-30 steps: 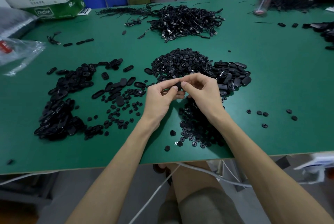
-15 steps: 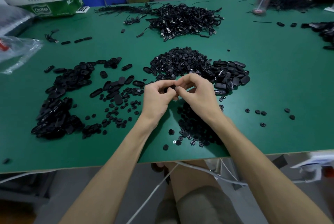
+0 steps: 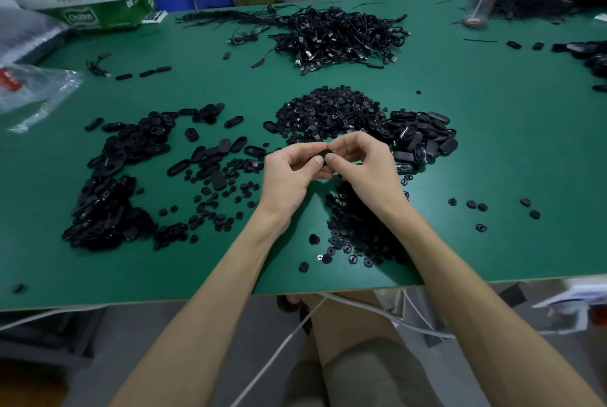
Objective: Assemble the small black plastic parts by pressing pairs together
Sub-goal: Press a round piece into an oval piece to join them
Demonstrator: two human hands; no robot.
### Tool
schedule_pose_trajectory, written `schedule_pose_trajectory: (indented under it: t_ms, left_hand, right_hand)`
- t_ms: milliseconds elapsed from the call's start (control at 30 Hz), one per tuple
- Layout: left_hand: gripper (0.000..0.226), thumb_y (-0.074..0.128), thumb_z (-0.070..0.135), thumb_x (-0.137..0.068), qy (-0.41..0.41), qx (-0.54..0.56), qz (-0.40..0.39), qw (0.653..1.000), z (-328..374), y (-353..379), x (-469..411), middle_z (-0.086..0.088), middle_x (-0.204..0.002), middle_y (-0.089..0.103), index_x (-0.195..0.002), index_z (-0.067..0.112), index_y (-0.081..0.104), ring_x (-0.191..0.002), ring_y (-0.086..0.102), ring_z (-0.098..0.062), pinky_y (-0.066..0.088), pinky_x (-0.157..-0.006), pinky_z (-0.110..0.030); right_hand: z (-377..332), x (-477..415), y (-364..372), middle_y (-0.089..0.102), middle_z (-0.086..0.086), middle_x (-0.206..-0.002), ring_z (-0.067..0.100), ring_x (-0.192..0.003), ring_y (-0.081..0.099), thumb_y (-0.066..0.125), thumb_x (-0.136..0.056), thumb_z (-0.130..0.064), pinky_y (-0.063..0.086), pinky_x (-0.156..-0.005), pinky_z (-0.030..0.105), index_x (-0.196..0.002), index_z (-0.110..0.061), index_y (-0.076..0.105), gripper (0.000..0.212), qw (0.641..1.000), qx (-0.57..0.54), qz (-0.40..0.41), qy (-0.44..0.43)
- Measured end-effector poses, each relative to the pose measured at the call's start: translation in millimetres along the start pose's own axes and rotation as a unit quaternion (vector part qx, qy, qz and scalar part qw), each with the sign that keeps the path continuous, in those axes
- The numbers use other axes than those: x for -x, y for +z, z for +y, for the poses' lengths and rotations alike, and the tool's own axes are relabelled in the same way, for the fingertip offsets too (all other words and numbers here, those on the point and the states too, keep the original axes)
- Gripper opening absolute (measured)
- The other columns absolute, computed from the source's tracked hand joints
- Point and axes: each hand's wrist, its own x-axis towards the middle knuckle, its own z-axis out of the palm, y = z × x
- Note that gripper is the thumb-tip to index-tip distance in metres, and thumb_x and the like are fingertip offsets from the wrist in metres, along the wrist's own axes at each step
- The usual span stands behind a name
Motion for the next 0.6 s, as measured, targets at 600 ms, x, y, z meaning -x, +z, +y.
schedule_pose_trajectory:
  t_ms: [600]
  left_hand:
    - [0.018, 0.059, 0.004, -0.102, -0.011, -0.046, 0.003, 0.999, 1, 4, -1, -0.004, -0.113, 0.071, -0.115, 0.006, 0.071, -0.085, 0.076, -0.02, 0.063, -0.071, -0.035]
  right_hand:
    - [-4, -6, -11, 0.067, 0.013, -0.086, 0.014, -0.078, 0.072, 0.058, -0.094, 0.001, 0.055, -0.066, 0.027, -0.106, -0.01, 0.067, 0.018, 0.972, -0.117, 0.201, 0.033]
